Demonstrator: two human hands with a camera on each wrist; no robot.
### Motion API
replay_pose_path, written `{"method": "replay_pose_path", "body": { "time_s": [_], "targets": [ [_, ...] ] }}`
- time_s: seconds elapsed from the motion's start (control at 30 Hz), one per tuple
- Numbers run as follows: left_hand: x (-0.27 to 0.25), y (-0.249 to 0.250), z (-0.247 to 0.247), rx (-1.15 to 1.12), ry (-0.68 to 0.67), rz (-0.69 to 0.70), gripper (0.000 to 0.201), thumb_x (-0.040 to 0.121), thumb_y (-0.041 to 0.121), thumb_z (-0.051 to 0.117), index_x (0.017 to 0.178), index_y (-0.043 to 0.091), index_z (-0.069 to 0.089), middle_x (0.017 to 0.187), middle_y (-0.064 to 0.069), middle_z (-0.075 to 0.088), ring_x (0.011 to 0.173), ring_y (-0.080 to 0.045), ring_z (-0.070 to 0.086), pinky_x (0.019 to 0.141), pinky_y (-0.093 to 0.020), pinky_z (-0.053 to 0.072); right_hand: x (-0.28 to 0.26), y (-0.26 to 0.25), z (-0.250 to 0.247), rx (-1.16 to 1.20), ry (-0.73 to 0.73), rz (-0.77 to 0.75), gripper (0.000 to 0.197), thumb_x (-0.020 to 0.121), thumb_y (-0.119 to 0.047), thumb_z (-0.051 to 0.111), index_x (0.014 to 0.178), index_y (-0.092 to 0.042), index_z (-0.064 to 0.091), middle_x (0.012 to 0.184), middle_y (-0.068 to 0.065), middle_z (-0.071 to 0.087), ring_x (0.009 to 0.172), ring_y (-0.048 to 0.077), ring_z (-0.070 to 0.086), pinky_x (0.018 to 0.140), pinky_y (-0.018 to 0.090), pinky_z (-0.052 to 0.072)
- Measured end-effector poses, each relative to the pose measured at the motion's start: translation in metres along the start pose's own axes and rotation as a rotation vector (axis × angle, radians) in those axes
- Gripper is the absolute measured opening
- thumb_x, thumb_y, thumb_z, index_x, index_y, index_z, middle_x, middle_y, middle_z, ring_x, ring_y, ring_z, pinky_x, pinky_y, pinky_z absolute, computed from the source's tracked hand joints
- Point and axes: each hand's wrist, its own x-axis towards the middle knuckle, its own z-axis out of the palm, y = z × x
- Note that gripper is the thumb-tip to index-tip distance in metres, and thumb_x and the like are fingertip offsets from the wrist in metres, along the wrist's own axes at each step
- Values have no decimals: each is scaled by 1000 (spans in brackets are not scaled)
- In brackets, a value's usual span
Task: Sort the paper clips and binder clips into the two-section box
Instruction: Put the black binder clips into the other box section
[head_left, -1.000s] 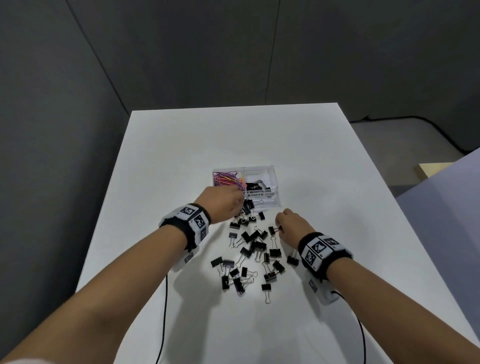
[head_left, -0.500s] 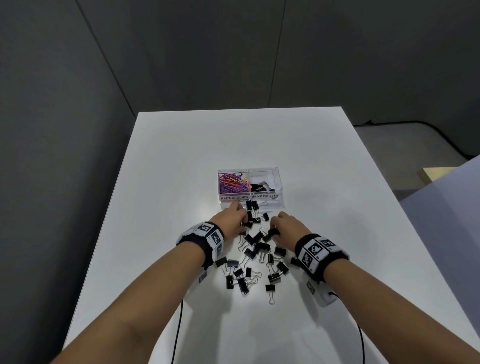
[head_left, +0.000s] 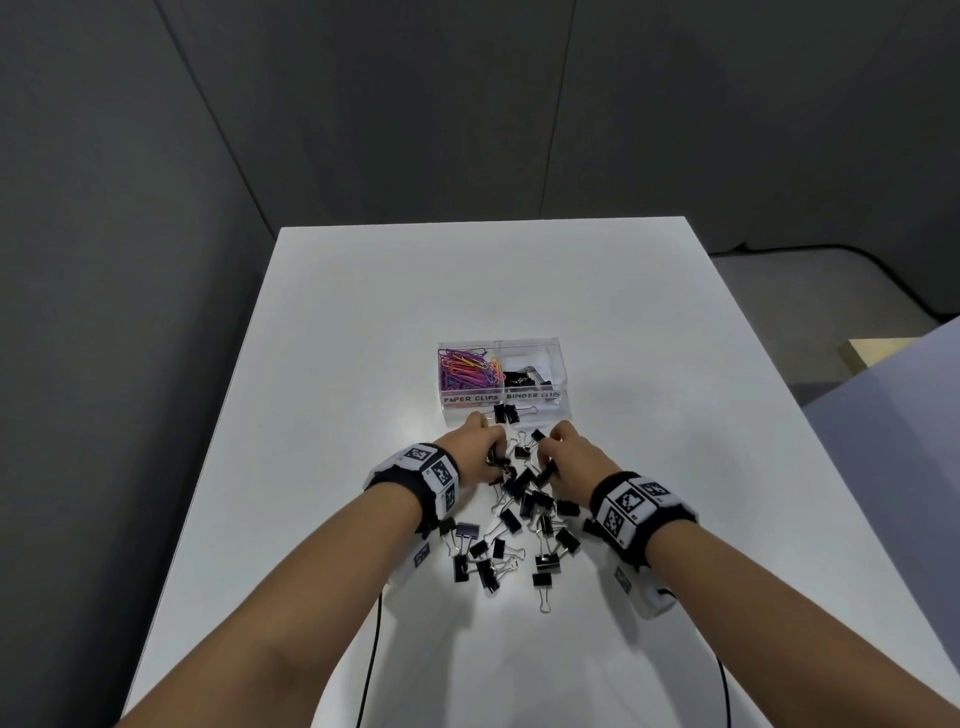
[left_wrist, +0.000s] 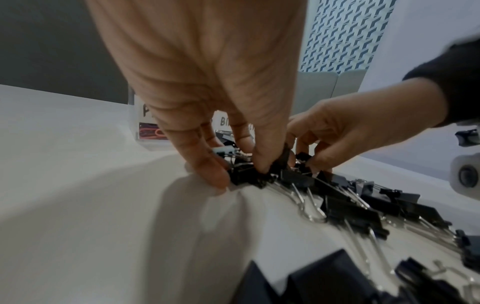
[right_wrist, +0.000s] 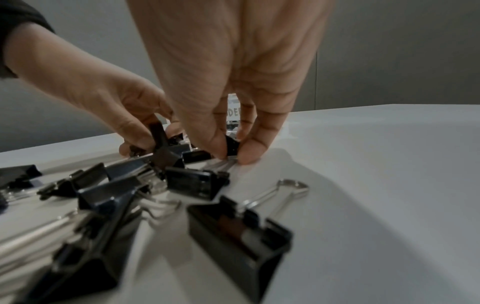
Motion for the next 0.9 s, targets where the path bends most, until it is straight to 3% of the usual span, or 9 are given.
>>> {"method": "replay_pose_path", "body": {
  "time_s": [0.1, 0.27, 0.37, 0.5, 0.6, 0.7, 0.77, 0.9],
  "targets": [
    [-1, 0, 2, 42, 17, 18, 26, 86, 19, 62, 108, 8, 53, 124, -12, 42, 85, -26, 54, 81, -30, 47, 0, 0, -1, -17, -10, -11, 17, 87, -2, 47, 103, -3, 54, 117, 14, 45, 88, 31, 55, 76, 35, 45],
    [-4, 1, 2, 6, 8, 0, 52, 85, 23, 64, 130, 16, 39, 134, -11, 35, 99, -30, 61, 88, -38, 52, -1, 2, 0, 12, -42, 39, 11, 88, -4, 42, 91, -14, 38, 97, 12, 48, 77, 20, 40, 69, 30, 35],
    [-5, 1, 2, 20, -18, -31, 46, 84, 23, 65, 123, 12, 45, 135, -11, 32, 103, -30, 59, 93, -36, 50, -1, 4, -2, 38, -43, 27, 13, 91, -7, 44, 102, -8, 51, 102, 12, 53, 79, 22, 47, 73, 31, 41],
    [-4, 3, 4, 8, -2, -32, 38, 83, 22, 65, 114, 8, 48, 126, -11, 38, 95, -28, 59, 86, -34, 52, 0, 11, -9, 130, 9, 42, 16, 92, -8, 48, 100, -3, 61, 105, 12, 57, 96, 30, 58, 85, 33, 45],
    [-4, 3, 3, -21, 12, -37, 31, 82, 19, 67, 103, 12, 45, 112, -8, 45, 83, -21, 51, 76, -31, 47, 6, 13, -15, 141, 61, 81, 22, 94, -13, 50, 114, -7, 58, 117, 13, 58, 104, 28, 58, 91, 33, 45],
    [-3, 4, 2, -29, -2, -35, 32, 83, 16, 65, 107, 13, 46, 112, -10, 52, 90, -23, 52, 80, -32, 45, 14, 9, -17, 78, 67, 36, 38, 95, -10, 46, 133, -15, 47, 122, 14, 56, 106, 29, 58, 92, 34, 45],
    [-4, 5, -1, -4, -20, -36, 39, 84, 16, 64, 119, 11, 47, 121, -10, 51, 104, -27, 56, 90, -34, 47, 19, 6, -15, -11, 21, -2, 45, 94, -3, 43, 136, -17, 44, 120, 14, 54, 104, 32, 58, 90, 35, 45],
    [-5, 5, -2, 67, -41, -36, 29, 85, 18, 61, 112, 9, 55, 121, -12, 50, 104, -30, 57, 91, -33, 47, 22, 3, -11, -131, 15, -59, 22, 93, -12, 46, 113, -12, 56, 93, 8, 47, 80, 26, 57, 67, 29, 40]
  ]
}}
